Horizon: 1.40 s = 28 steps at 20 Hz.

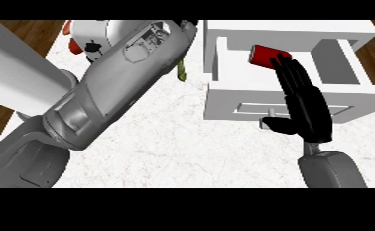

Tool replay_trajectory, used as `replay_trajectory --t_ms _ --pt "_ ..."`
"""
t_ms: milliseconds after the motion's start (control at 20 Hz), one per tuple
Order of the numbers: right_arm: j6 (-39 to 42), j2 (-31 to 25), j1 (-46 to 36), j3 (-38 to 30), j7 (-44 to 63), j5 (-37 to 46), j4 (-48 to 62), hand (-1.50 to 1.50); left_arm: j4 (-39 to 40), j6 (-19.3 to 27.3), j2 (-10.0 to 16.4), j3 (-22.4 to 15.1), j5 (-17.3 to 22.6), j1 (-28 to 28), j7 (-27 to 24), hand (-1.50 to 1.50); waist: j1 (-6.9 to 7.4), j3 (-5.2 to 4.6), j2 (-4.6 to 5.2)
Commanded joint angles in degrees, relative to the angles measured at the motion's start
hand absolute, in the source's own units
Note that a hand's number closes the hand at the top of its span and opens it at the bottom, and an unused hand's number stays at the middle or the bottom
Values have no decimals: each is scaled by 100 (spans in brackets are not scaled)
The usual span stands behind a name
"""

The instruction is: Pick up the can, place it into the drawer and close the drawer

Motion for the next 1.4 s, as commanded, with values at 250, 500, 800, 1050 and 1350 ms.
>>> replay_trajectory --t_ms 250,500,800,1050,1350 --pt "-1009 187 -1192 -448 -204 403 2392 -150 -1143 -107 750 -105 -277 392 608 -150 209 31 62" --pt "-1338 112 -1622 -650 -251 583 3137 -150 -1721 -307 1381 -41 -309 786 923 -150 232 29 58" --pt "-2061 103 -2280 -953 -356 714 4041 -150 -2407 -197 1694 -110 -440 1228 1285 -150 218 30 63" --pt "-2691 80 -3016 -1265 -502 711 5032 -150 -2740 -87 1751 -60 -534 1482 1287 -150 293 37 132" --pt "-3019 -8 -3874 -1493 -203 950 6019 -150 -3412 -153 1925 -143 -634 2041 1291 -150 399 34 144"
